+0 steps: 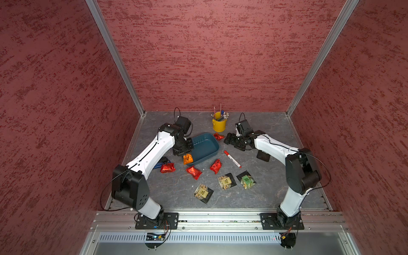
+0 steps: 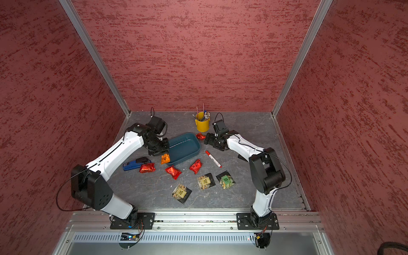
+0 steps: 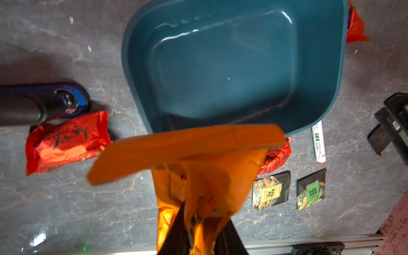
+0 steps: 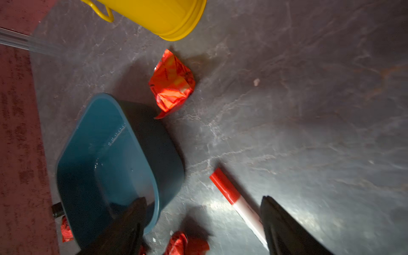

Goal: Put the tea bags into the storage box
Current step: Place the tea bag in the storage box.

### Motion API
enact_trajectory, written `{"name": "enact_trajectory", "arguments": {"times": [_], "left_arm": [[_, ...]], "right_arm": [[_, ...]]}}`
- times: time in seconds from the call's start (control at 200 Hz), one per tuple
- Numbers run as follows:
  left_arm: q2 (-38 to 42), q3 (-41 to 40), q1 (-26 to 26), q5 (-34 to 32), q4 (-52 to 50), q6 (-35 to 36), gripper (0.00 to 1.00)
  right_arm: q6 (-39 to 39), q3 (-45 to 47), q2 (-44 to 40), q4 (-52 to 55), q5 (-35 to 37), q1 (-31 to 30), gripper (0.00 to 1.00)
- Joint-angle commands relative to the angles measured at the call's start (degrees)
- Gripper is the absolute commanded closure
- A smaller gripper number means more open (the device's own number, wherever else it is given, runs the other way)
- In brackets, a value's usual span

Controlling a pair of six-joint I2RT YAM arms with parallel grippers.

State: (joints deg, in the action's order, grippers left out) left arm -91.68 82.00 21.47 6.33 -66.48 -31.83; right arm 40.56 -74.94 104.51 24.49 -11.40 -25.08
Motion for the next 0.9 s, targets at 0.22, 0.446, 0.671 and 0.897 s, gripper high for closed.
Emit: {"name": "enact_trajectory", "arguments": {"times": [0.22,0.446,0.671,0.897], "left_arm": [[-12.75,7.73,-1.65,3.13,6.88,4.42,0.78],[-19.41,11.17,-1.84,5.46,9.35,4.94,0.60],[-18.55,12.96,-1.89,3.42,8.10,5.18,0.15],[-12.50,10.64,-3.65,1.50,6.35,5.86,0.02]], "right_arm": [[6.41,-7.82,8.67,-10.97,-2.67,-0.04,0.16],[10.16,-9.10,12.19,-12.48,-0.12,-0.08,0.16],[10.33,-10.41,15.27,-14.73,-0.23,-0.06,0.18],[10.82,-10.64,17.17,-16.01,0.06,0.03,0.22]]}}
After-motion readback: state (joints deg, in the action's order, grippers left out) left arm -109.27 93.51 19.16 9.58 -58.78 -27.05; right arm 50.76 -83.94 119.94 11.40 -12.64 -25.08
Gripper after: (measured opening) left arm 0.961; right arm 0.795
